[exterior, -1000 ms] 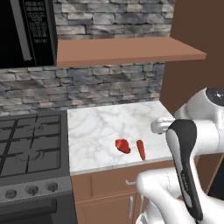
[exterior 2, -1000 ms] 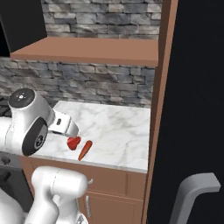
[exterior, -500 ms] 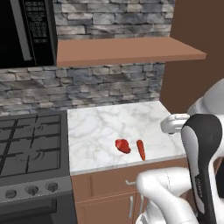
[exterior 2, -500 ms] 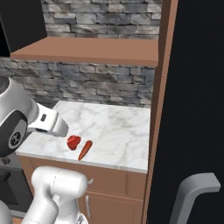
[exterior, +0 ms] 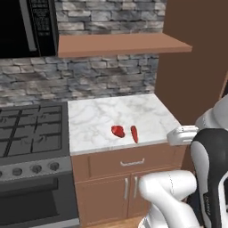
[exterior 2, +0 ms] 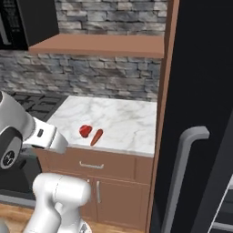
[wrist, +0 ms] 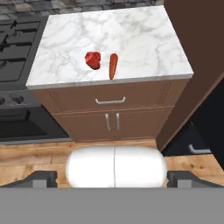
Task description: Open the fridge, remove the peach, carrot, and steak, and place them on any counter.
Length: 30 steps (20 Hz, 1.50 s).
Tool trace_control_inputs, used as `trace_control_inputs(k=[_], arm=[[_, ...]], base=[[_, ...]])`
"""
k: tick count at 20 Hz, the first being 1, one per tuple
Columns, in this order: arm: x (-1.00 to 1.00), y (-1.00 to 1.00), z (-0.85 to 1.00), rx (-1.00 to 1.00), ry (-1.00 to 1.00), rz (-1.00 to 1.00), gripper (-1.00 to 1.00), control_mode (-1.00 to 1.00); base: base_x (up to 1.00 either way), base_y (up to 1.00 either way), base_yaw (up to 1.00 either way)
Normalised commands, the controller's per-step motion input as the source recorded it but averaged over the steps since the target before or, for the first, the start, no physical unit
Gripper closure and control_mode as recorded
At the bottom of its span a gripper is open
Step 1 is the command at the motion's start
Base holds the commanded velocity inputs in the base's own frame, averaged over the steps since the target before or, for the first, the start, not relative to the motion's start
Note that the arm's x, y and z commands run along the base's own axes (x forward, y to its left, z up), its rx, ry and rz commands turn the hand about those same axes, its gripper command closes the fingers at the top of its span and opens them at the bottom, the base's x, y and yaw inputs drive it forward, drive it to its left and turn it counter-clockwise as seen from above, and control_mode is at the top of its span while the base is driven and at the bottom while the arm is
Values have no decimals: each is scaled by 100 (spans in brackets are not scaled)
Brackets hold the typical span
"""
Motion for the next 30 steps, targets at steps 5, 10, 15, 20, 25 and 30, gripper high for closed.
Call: trace_control_inputs(k=[5,10,15,20,25,30], arm=[[0,0,0,0,0,0,-100,100],[0,0,0,0,0,0,-100,100],[0,0,0,0,0,0,-100,100],[0,0,0,0,0,0,-100,100],[0,0,0,0,0,0,-100,100],[0,0,0,0,0,0,-100,100]], base=[[-31,-9,3],[-51,-50,6],[-82,-81,2],[-81,-69,0],[-38,-79,0],[18,-100,0]])
